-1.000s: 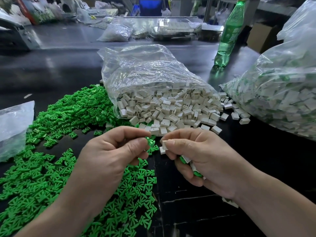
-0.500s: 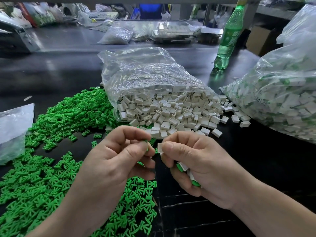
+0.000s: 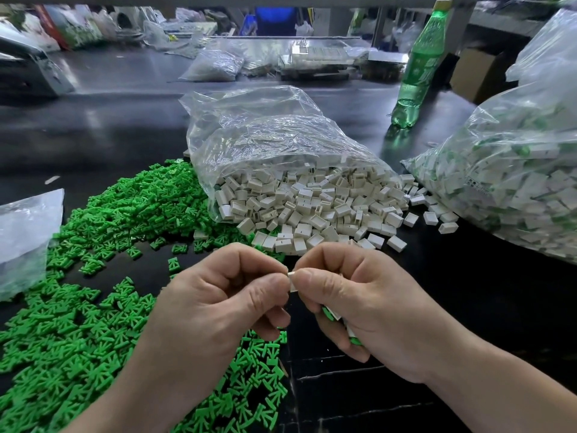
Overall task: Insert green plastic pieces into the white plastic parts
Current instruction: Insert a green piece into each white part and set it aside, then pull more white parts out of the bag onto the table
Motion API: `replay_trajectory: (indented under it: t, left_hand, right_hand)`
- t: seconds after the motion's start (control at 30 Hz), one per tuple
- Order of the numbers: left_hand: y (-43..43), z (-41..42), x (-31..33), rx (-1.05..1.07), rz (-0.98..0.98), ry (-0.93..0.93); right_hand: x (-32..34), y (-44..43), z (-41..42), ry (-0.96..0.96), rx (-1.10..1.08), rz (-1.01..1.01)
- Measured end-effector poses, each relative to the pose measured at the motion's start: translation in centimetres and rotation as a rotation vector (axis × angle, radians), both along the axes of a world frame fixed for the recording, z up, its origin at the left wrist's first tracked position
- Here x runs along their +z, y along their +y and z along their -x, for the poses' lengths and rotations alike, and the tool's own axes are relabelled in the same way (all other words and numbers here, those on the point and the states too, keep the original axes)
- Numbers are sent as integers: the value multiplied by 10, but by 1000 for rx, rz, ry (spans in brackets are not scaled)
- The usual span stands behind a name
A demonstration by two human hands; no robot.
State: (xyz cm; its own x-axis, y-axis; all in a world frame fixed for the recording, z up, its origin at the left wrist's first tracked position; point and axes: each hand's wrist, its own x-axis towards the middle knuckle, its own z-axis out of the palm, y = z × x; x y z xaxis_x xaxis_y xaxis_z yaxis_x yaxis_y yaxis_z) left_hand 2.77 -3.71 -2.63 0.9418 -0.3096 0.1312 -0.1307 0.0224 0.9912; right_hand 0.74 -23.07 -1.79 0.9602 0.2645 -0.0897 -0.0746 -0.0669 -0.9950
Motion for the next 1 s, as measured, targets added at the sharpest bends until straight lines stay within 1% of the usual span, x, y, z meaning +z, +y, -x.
replay_trajectory:
  t: [0.1, 0.27, 0.33, 0.43, 0.57, 0.7, 0.83, 0.93, 1.0]
  left_hand:
    - [-2, 0, 4, -77, 136, 137]
    - [-9, 3, 5, -352, 416, 403]
    - [-10, 3, 5, -382, 490, 473]
    - [-10, 2, 5, -368, 527, 546]
    - [-9, 1, 5, -373, 546, 573]
    - [-9, 3, 5, -332, 538, 583]
    - [-15, 6, 4, -266, 556, 520]
    - [-16, 7, 4, -316, 608, 466]
    - [-17, 6, 4, -331, 595, 453]
  right_hand:
    - [1, 0, 0, 40, 17, -120]
    - [0, 4, 2, 159, 78, -262]
    - [0, 5, 2, 199, 71, -263]
    - [0, 4, 2, 217, 75, -271]
    - [1, 5, 1, 231, 90, -305]
    - [3, 10, 4, 192, 109, -304]
    - [4, 14, 5, 197, 74, -292]
    - [6, 12, 3, 220, 76, -342]
    - [6, 11, 3, 223, 74, -342]
